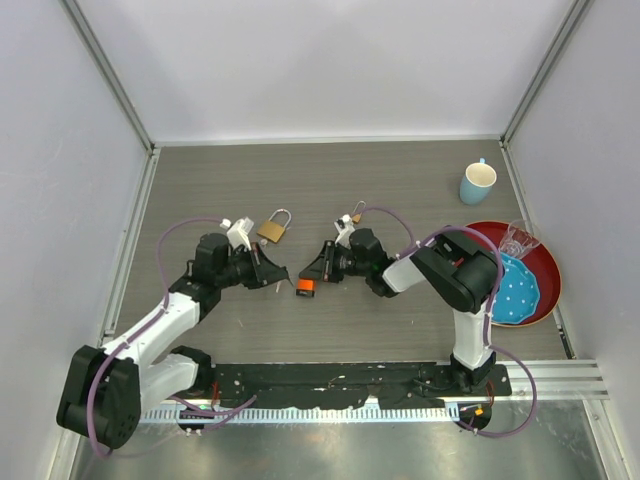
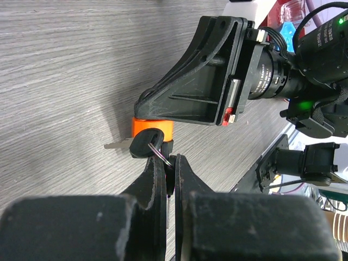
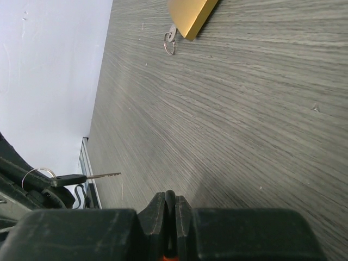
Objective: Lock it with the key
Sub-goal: Place the lock at the center of the board.
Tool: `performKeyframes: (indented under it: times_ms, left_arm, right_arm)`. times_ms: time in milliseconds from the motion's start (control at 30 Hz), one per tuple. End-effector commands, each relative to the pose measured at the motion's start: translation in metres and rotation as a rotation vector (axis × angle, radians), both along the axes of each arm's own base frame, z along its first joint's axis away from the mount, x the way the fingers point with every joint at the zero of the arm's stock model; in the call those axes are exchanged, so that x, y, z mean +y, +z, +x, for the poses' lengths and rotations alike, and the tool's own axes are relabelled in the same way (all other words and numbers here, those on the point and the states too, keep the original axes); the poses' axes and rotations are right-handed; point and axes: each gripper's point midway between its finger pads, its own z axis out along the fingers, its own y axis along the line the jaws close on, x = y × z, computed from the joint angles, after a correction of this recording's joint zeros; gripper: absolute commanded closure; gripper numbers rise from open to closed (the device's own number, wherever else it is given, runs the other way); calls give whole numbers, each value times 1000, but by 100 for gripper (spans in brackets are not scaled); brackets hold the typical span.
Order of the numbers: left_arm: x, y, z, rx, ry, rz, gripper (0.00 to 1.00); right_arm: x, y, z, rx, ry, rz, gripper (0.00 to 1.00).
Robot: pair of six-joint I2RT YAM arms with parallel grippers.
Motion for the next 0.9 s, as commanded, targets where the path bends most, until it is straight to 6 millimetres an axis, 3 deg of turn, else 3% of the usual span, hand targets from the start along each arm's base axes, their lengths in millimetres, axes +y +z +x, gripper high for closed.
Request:
performKeyframes:
  times_ms: [0,133,333,700,867]
  left_arm:
    - [0,-3,-2,-5,-21,0,100]
    - [0,-6,-2,7,-23,8,100]
    - [-1,-6,-1,8,-26,7,100]
    - [2,-17,0,27,-22,43,100]
    - [3,-20,4,16,-32,64,100]
  right_arm:
    - [11,18,12,-85,-1,30,86]
    - [9,5,15,-75,0,-57,66]
    - [-4,-7,20,-67,-50,-168,49]
    - [-27,-4,29,-86,-130,-309,40]
    - [-36,13,33,-131,-164,-335,34]
